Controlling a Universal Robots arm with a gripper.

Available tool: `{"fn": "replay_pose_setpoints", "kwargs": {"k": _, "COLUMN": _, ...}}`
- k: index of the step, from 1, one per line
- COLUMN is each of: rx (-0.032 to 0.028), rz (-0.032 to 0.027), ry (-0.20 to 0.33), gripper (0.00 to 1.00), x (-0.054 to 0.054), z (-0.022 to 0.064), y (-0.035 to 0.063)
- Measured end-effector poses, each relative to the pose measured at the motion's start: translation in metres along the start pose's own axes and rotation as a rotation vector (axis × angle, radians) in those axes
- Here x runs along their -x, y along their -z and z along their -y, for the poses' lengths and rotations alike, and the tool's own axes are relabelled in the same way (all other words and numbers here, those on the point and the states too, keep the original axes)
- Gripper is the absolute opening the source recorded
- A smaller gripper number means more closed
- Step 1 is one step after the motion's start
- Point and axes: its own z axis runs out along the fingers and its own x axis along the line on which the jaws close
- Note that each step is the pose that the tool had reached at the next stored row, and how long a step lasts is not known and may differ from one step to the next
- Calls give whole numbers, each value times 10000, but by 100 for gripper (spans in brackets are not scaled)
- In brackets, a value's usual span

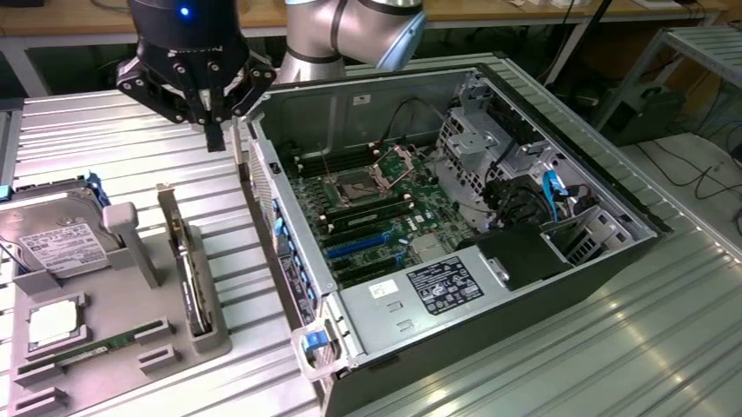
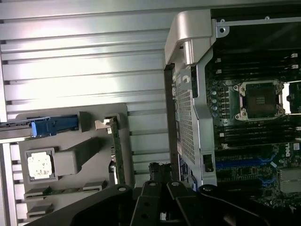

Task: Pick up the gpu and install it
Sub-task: 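Reach for the gpu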

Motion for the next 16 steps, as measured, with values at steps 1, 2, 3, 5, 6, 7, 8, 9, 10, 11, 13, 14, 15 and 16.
{"fn": "replay_pose_setpoints", "kwargs": {"k": 1, "rx": 1, "rz": 1, "ry": 0, "gripper": 11, "x": -20, "z": 2, "y": 0}}
{"fn": "replay_pose_setpoints", "kwargs": {"k": 2, "rx": 0, "rz": 1, "ry": 0, "gripper": 11, "x": -37, "z": 3, "y": 0}}
{"fn": "replay_pose_setpoints", "kwargs": {"k": 3, "rx": 0, "rz": 0, "ry": 0, "gripper": 11, "x": -49, "z": 4, "y": 0}}
{"fn": "replay_pose_setpoints", "kwargs": {"k": 5, "rx": 0, "rz": 0, "ry": -1, "gripper": 11, "x": -77, "z": 6, "y": -2}}
{"fn": "replay_pose_setpoints", "kwargs": {"k": 6, "rx": 1, "rz": 1, "ry": 0, "gripper": 11, "x": -93, "z": 8, "y": -3}}
{"fn": "replay_pose_setpoints", "kwargs": {"k": 7, "rx": 0, "rz": -1, "ry": -1, "gripper": 11, "x": -119, "z": 11, "y": -4}}
{"fn": "replay_pose_setpoints", "kwargs": {"k": 8, "rx": 0, "rz": -2, "ry": -1, "gripper": 11, "x": -155, "z": 14, "y": -6}}
{"fn": "replay_pose_setpoints", "kwargs": {"k": 9, "rx": 0, "rz": -1, "ry": 0, "gripper": 11, "x": -176, "z": 16, "y": -6}}
{"fn": "replay_pose_setpoints", "kwargs": {"k": 10, "rx": 0, "rz": -2, "ry": 0, "gripper": 11, "x": -199, "z": 17, "y": -6}}
{"fn": "replay_pose_setpoints", "kwargs": {"k": 11, "rx": 0, "rz": -2, "ry": 0, "gripper": 11, "x": -223, "z": 19, "y": -6}}
{"fn": "replay_pose_setpoints", "kwargs": {"k": 13, "rx": 0, "rz": -1, "ry": 0, "gripper": 11, "x": -283, "z": 24, "y": -7}}
{"fn": "replay_pose_setpoints", "kwargs": {"k": 14, "rx": 0, "rz": -1, "ry": -1, "gripper": 11, "x": -317, "z": 27, "y": -8}}
{"fn": "replay_pose_setpoints", "kwargs": {"k": 15, "rx": 0, "rz": -2, "ry": -1, "gripper": 11, "x": -330, "z": 28, "y": -8}}
{"fn": "replay_pose_setpoints", "kwargs": {"k": 16, "rx": 0, "rz": -2, "ry": -1, "gripper": 11, "x": -347, "z": 29, "y": -8}}
